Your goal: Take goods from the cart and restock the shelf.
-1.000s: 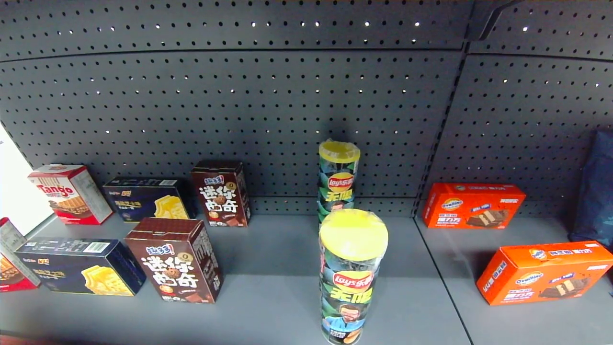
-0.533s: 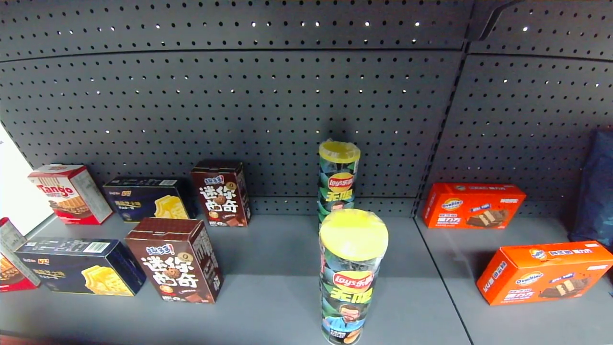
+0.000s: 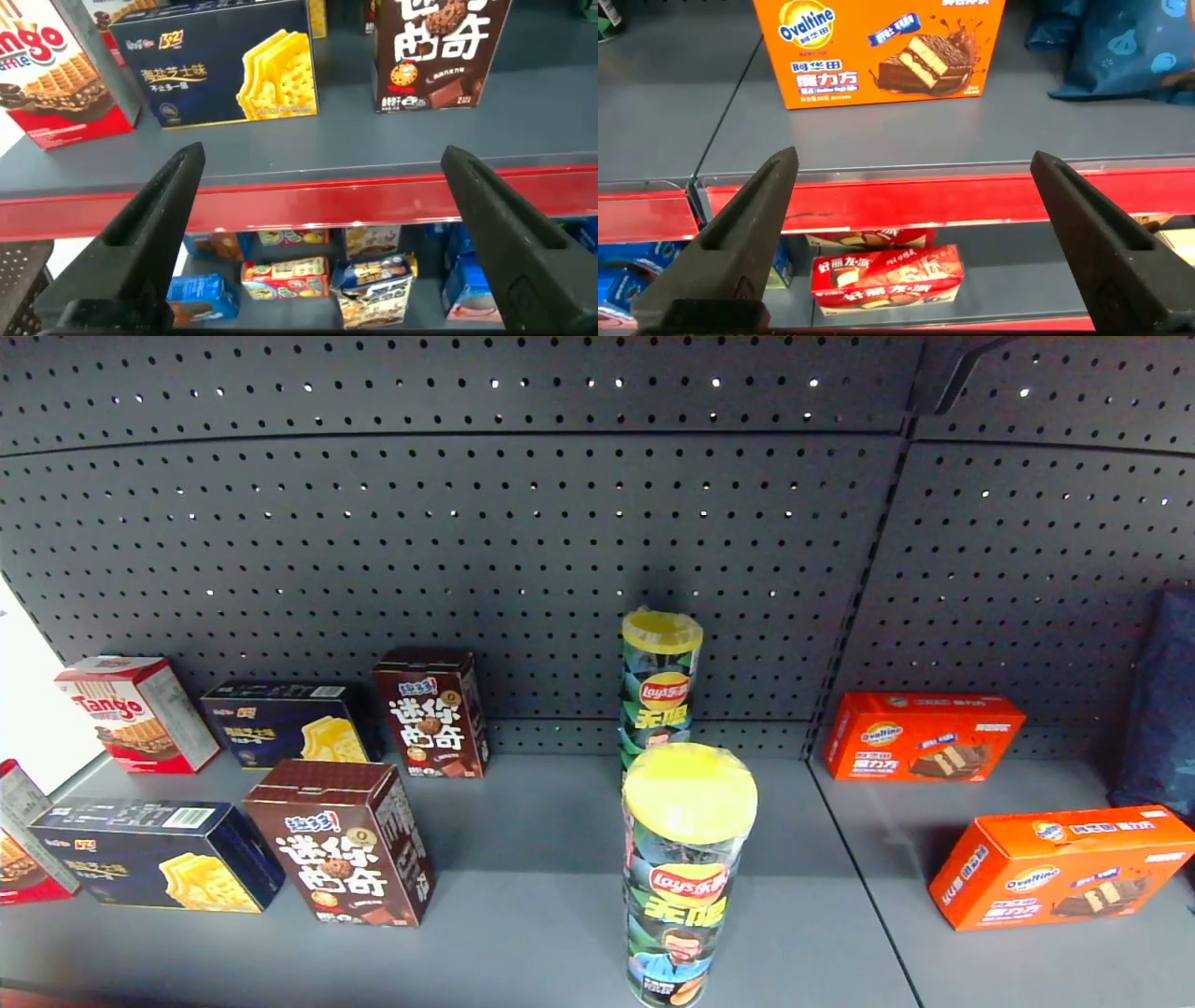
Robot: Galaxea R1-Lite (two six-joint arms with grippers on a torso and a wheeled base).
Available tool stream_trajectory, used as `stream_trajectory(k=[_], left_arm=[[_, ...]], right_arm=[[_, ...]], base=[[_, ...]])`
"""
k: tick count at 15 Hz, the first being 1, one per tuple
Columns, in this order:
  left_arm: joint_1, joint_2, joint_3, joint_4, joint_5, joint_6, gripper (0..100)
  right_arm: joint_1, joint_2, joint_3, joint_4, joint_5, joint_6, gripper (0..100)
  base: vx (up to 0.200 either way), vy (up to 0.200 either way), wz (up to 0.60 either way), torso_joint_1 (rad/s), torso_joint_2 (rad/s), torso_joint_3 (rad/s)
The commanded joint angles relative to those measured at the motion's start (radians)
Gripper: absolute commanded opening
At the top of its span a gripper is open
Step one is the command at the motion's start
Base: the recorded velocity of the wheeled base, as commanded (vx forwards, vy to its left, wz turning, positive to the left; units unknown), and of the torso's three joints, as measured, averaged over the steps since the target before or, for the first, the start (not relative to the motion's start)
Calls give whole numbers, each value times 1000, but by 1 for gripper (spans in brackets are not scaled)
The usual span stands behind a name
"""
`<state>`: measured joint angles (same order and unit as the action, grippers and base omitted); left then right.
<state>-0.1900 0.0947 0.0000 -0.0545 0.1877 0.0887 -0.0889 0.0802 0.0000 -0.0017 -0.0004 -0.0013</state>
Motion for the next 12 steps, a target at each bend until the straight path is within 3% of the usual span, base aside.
stream_trajectory(k=[1, 3, 4, 5, 6, 7, 9, 10, 11, 12], left_arm=[[-51, 5, 0, -1, -1, 3, 100], [-60, 3, 0, -2, -4, 5, 100], [-29, 3, 0, -2, -42, -4, 100], [67, 3, 0, -1, -152, -14, 100], [67, 3, 0, -1, -152, -14, 100], [211, -44, -3, 68, -326, -4, 100], [201, -59, -6, 68, -313, -6, 100], [192, -85, 0, 51, -270, -3, 100], [192, -93, 0, 53, -189, -14, 100], [192, -95, 0, 51, -171, -40, 100]], right_arm=[[0, 6, 0, -1, 0, 0, 100], [0, 6, 0, -1, 0, 0, 100], [0, 6, 0, 0, 2, 0, 100], [0, 6, 0, 0, 0, 0, 100], [0, 6, 0, 0, 0, 0, 100], [0, 6, 0, -1, 0, 0, 100], [0, 6, 0, 0, 0, 0, 100], [0, 6, 0, -1, 0, 0, 100], [0, 6, 0, 0, 2, 0, 100], [0, 6, 0, 0, 0, 0, 100]], base=[[0, 0, 0, 0, 0, 0], [0, 0, 0, 0, 0, 0], [0, 0, 0, 0, 0, 0], [0, 0, 0, 0, 0, 0], [0, 0, 0, 0, 0, 0], [0, 0, 0, 0, 0, 0], [0, 0, 0, 0, 0, 0], [0, 0, 0, 0, 0, 0], [0, 0, 0, 0, 0, 0], [0, 0, 0, 0, 0, 0]])
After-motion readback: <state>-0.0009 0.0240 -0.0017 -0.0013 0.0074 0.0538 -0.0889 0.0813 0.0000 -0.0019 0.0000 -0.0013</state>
